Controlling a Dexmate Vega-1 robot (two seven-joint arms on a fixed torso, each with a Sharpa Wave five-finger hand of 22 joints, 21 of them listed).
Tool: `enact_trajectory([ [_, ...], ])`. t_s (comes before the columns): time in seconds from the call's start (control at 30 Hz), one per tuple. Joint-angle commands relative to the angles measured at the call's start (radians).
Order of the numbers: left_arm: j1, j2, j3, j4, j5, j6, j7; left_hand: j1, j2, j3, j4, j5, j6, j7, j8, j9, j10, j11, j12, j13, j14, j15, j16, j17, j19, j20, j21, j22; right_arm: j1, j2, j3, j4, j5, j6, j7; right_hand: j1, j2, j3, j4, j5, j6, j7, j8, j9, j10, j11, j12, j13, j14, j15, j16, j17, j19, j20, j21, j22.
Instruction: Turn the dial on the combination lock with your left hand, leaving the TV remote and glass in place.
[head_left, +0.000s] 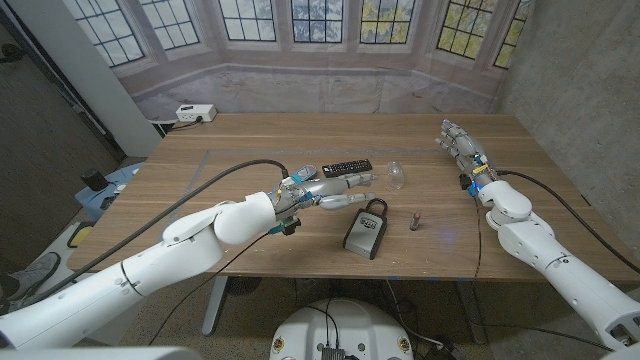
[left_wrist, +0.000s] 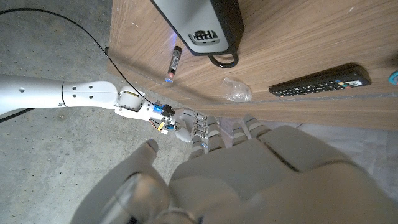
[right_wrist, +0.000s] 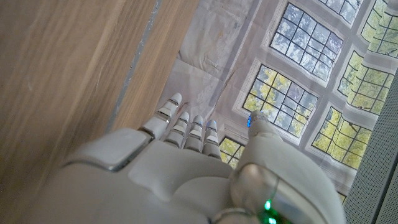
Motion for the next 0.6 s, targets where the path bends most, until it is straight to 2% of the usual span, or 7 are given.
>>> enact_trajectory([
  [0.03,-0.015,-0.006,0.023,-0.019,0.03,0.038,-0.054,-0.031,0.002,-0.003,0.016,0.006,-0.019,0.004,0.003,0.002,0.008,0.004,-0.005,-0.001,-0.014,0.003,0.005,0.006,-0.021,0.001,-0.005,0.004,0.006,0.003,0.003,0.035,0.009,0.024,0.024,0.004,-0.005,-0.001,-0.006,0.006,-0.002,-0.004,0.004,0.002,-0.003,0.001,0.001,0.004,-0.007,-0.04,0.003,0.004,-0.004,-0.064,0.0,0.003],
  [0.23,-0.049,-0.016,0.041,-0.025,0.02,0.082,-0.117,-0.066,0.002,-0.011,0.023,0.007,-0.021,0.009,0.007,0.001,0.024,0.006,-0.005,-0.002,-0.011,0.006,0.008,0.005,-0.039,0.0,-0.003,0.005,0.007,0.003,0.004,0.046,0.012,0.031,0.032,0.004,-0.005,-0.001,-0.006,0.006,-0.003,-0.004,0.004,0.002,-0.003,0.0,0.001,0.004,-0.007,-0.04,0.004,0.004,-0.004,-0.063,0.0,0.003],
  [0.6,-0.111,-0.023,0.08,-0.042,0.026,0.153,-0.212,-0.11,0.011,-0.015,0.023,0.007,-0.028,0.027,0.009,0.001,0.085,0.03,0.008,-0.003,0.01,0.016,0.015,0.003,-0.047,0.0,0.004,0.004,0.0,0.002,0.008,0.054,0.018,0.041,0.038,0.003,-0.005,-0.001,-0.006,0.007,-0.003,-0.005,0.005,0.002,-0.004,0.001,0.002,0.004,-0.008,-0.041,0.004,0.004,-0.005,-0.063,0.001,0.003],
])
